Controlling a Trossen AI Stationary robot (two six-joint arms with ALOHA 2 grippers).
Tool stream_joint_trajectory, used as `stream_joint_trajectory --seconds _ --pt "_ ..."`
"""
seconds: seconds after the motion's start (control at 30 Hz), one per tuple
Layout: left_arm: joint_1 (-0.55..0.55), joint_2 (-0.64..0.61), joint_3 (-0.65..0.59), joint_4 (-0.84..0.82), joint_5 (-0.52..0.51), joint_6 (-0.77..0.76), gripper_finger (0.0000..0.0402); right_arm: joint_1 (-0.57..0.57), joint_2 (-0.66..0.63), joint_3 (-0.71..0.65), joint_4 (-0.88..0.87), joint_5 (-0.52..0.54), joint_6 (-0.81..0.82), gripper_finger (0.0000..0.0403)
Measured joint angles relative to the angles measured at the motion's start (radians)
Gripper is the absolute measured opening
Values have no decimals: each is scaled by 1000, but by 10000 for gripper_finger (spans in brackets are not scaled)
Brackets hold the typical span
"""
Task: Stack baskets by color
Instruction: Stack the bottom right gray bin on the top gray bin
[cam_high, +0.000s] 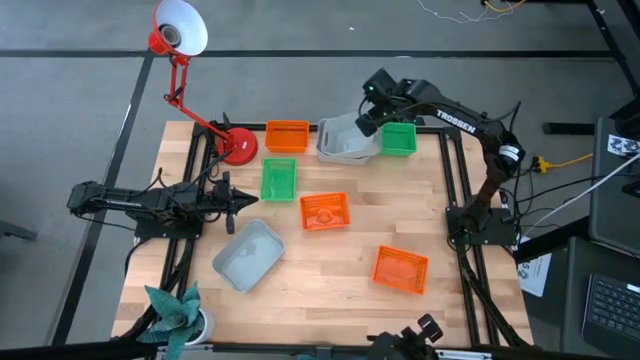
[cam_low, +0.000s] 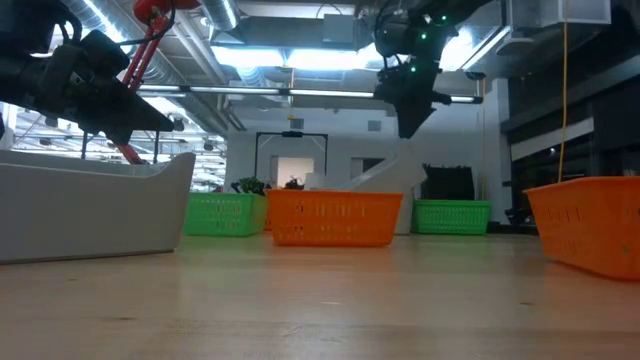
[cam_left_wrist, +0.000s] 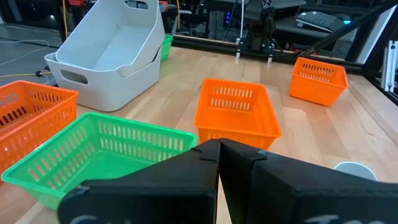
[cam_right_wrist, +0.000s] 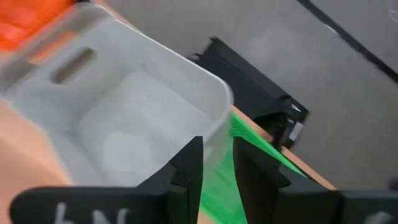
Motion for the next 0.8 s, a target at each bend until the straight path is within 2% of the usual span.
stream_joint_trajectory --seconds 0.27,0.57,0.8 --pt "0 0 0 0 0 1 0 3 35 0 32 -14 33 88" --pt "0 0 0 0 1 0 0 3 36 -1 -3 -5 166 88" --pt "0 0 0 0 2 0 0 3 36 -53 35 -5 176 88"
